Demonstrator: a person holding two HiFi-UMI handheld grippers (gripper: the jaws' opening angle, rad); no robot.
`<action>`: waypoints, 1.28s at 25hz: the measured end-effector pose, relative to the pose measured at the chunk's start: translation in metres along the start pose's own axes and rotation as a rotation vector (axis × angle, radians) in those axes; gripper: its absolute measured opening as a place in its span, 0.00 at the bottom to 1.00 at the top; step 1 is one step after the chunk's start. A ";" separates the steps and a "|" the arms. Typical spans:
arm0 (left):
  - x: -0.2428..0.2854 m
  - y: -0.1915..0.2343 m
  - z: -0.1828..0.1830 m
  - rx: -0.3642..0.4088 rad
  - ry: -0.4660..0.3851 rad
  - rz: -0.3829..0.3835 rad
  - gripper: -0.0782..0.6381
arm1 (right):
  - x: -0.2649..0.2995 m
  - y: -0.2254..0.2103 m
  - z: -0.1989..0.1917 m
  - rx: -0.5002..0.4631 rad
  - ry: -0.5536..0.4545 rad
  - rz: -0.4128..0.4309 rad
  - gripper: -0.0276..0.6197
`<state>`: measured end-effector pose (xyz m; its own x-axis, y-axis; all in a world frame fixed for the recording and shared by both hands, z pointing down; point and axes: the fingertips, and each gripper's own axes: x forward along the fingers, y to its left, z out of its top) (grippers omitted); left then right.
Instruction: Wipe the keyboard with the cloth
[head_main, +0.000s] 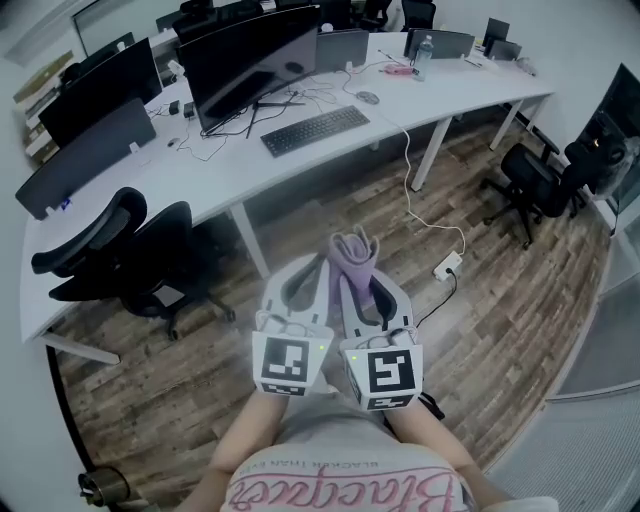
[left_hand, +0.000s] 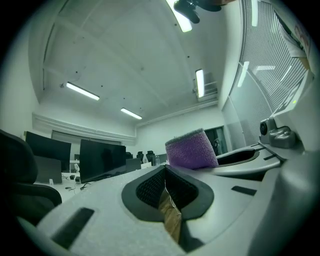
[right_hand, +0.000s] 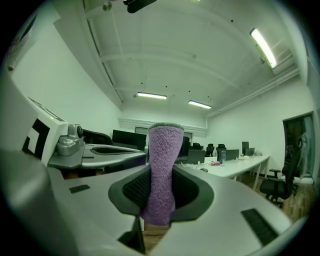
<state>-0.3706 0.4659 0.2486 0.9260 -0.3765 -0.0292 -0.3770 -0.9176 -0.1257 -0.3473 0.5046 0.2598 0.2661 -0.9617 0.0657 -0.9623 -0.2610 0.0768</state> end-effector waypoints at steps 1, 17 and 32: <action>0.003 0.001 0.000 -0.001 -0.001 0.002 0.12 | 0.002 -0.003 0.001 -0.001 -0.003 0.000 0.18; 0.115 0.073 -0.015 0.004 0.003 0.021 0.12 | 0.122 -0.053 -0.007 0.019 0.003 0.016 0.18; 0.236 0.193 -0.043 -0.028 0.029 0.028 0.12 | 0.292 -0.073 -0.004 0.021 0.031 0.029 0.18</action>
<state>-0.2258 0.1946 0.2598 0.9144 -0.4049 -0.0039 -0.4033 -0.9098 -0.0977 -0.1994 0.2428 0.2770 0.2397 -0.9658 0.0987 -0.9704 -0.2354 0.0534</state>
